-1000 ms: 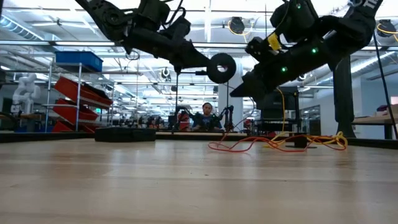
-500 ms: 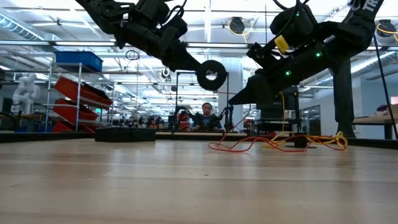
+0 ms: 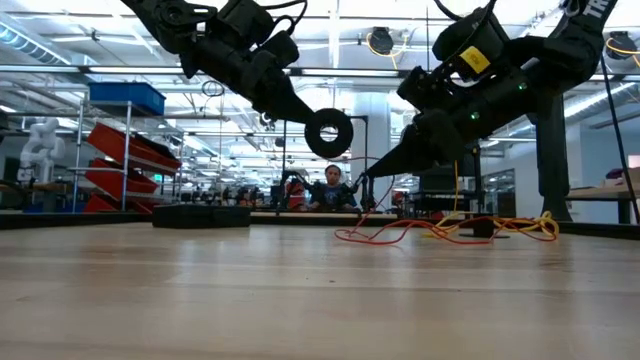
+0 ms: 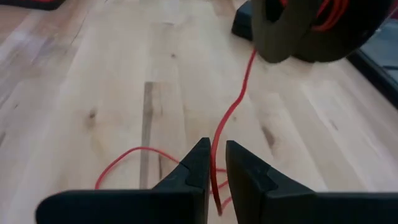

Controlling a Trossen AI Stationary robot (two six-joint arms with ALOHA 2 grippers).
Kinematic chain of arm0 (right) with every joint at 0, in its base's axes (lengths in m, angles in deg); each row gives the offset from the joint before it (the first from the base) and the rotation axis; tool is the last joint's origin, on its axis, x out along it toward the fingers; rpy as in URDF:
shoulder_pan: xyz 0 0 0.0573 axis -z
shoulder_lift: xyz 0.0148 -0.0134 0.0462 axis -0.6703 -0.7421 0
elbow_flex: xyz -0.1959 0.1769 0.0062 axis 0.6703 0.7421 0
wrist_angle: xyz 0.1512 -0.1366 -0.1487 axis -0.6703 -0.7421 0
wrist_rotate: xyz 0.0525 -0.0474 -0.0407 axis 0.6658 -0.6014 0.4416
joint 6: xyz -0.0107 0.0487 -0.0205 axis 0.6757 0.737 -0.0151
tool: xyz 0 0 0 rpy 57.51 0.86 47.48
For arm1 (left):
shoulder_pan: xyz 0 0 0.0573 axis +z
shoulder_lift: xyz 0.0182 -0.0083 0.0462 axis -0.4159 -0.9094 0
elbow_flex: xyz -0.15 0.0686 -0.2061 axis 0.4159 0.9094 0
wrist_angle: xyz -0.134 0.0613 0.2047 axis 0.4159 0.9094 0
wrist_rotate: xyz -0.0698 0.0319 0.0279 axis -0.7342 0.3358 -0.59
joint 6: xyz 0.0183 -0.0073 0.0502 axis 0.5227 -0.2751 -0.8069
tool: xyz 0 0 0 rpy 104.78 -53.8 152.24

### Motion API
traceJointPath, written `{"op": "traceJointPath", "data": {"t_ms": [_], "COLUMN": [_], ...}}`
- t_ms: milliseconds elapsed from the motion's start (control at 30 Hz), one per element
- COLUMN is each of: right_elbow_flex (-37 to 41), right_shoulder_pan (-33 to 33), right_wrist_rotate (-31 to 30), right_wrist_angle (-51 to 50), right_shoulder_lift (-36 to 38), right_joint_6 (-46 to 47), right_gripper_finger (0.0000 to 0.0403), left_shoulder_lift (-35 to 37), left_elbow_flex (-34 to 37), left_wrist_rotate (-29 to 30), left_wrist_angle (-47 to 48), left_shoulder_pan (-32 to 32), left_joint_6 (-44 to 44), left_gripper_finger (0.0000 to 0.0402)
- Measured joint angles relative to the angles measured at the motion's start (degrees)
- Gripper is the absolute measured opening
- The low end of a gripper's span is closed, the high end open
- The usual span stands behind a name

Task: Coil cords
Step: Coil the red wire onto the black spool

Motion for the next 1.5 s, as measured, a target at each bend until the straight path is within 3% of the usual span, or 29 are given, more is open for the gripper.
{"op": "traceJointPath", "data": {"t_ms": [500, 700, 1200, 1333, 1500], "right_elbow_flex": [0.0, 0.0, 0.0, 0.0, 0.0], "right_shoulder_pan": [-3.0, -2.9, -2.4, -2.4, -2.6], "right_wrist_rotate": [1.3, 0.7, -8.4, -8.2, -7.8], "right_wrist_angle": [-3.1, -3.1, -1.7, 1.3, 5.3], "right_shoulder_lift": [0.0, 0.0, 0.0, 0.0, 0.0], "right_joint_6": [0.1, -0.2, 4.1, 4.5, 5.1], "right_gripper_finger": [0.0038, 0.0004, 0.0001, 0.0, 0.0], "left_shoulder_lift": [0.0, 0.0, 0.0, 0.0, 0.0], "left_elbow_flex": [0.0, 0.0, 0.0, 0.0, 0.0], "left_wrist_rotate": [-3.9, -4.5, -9.5, -8.4, 0.3], "left_wrist_angle": [4.4, 4.3, 11.3, 14.2, 14.7], "left_shoulder_pan": [-0.1, -0.3, -0.4, -0.4, -0.9], "left_joint_6": [-2.5, -2.6, -8.4, -10.4, -12.1], "left_gripper_finger": [0.0, 0.0, 0.0, 0.0, 0.0]}}
